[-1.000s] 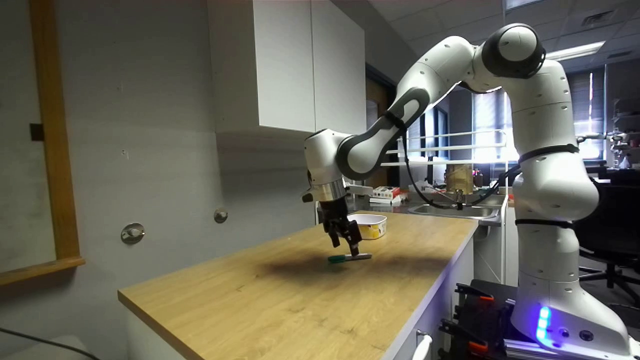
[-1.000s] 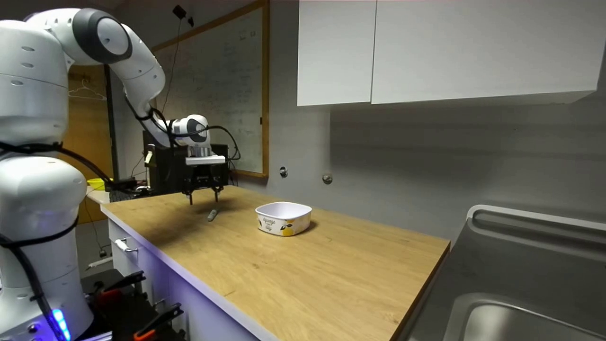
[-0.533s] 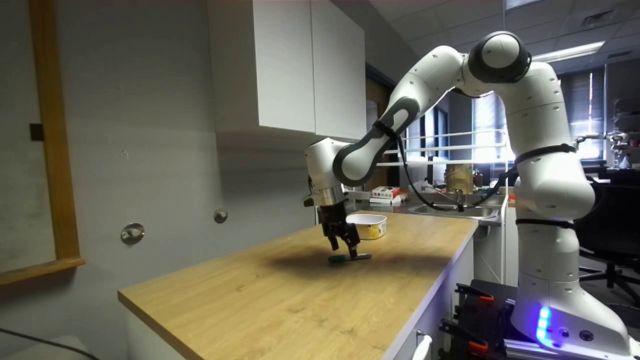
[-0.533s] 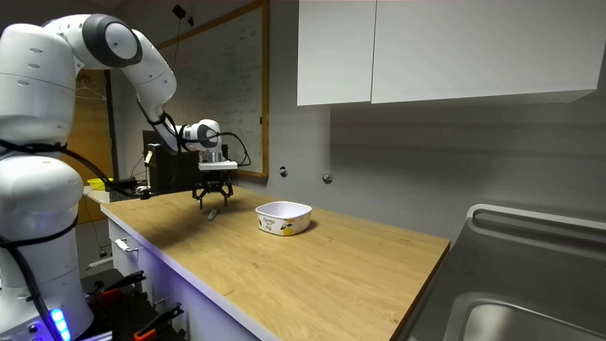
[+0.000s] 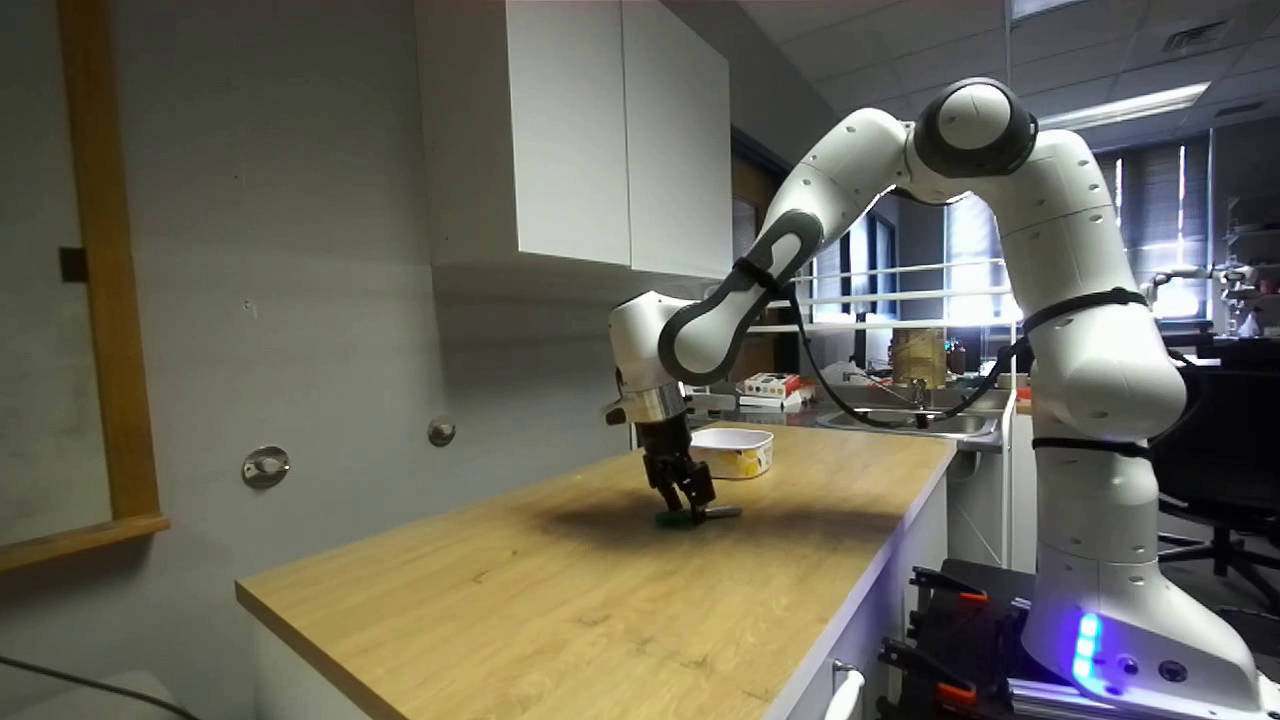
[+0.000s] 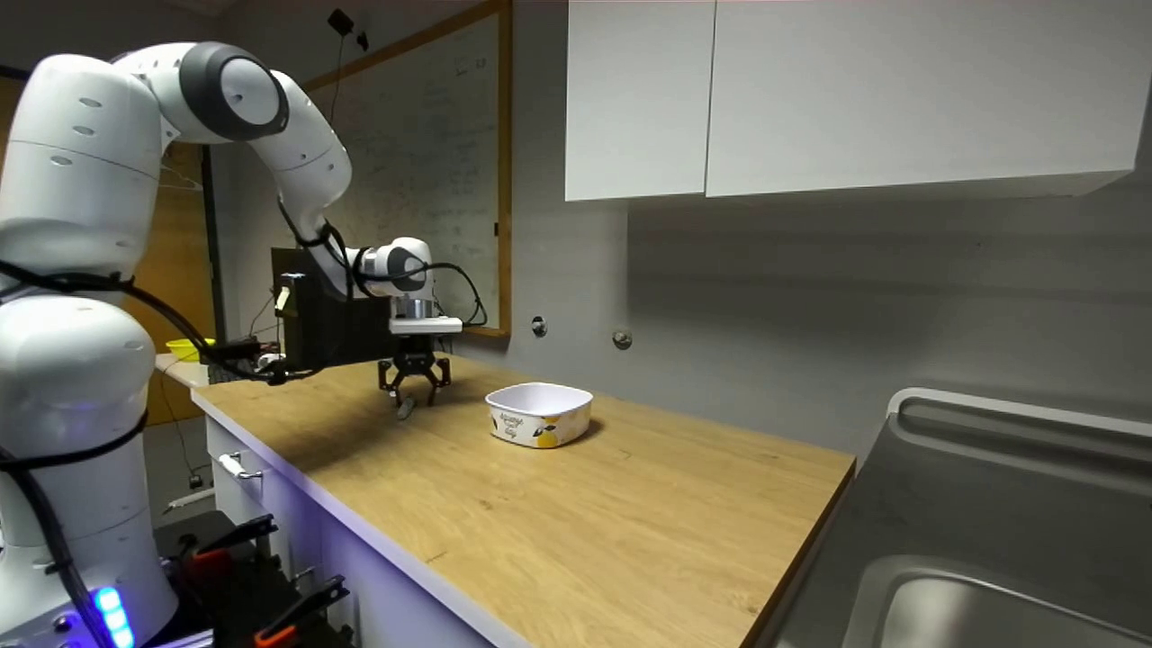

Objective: Pick up the pen from the table and place it in the white bowl.

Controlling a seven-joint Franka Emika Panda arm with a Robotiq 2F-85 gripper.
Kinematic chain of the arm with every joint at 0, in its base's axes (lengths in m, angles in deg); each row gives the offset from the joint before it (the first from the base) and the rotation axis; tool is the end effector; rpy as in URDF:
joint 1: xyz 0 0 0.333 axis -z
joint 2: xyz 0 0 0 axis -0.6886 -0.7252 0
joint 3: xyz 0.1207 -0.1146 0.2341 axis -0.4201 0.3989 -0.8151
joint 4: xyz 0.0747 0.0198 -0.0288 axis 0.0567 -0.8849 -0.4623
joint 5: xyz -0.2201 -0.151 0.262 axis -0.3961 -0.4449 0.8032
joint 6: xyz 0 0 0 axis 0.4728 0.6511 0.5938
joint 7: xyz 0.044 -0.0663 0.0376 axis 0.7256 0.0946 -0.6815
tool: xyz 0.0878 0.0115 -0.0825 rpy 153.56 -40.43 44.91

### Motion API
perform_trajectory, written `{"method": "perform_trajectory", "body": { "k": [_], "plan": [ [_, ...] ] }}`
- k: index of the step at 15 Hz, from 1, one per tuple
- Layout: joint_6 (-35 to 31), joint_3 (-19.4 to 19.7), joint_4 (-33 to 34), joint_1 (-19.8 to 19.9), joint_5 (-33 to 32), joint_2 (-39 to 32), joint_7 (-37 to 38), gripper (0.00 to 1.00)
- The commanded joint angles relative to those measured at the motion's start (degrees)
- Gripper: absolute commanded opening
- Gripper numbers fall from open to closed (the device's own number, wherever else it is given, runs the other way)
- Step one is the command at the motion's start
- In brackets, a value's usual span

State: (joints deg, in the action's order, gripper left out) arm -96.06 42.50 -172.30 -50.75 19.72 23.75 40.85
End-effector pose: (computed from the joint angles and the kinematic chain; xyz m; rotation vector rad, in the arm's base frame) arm 0.4967 0.1458 0.2611 2.4871 1.6852 -0.3197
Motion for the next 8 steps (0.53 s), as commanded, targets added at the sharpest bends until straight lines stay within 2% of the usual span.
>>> {"method": "perform_trajectory", "body": {
  "k": [1,4,6,8],
  "plan": [
    [0.00,-0.02,1.48,-0.09,0.18,-1.64,-0.57,0.37],
    [0.05,0.04,1.71,-0.08,0.09,-1.46,-0.43,0.12],
    [-0.02,0.08,1.55,-0.07,0.02,-1.40,-0.31,0.07],
    [-0.05,0.15,1.20,-0.14,-0.26,-1.18,0.22,0.05]
  ]
}}
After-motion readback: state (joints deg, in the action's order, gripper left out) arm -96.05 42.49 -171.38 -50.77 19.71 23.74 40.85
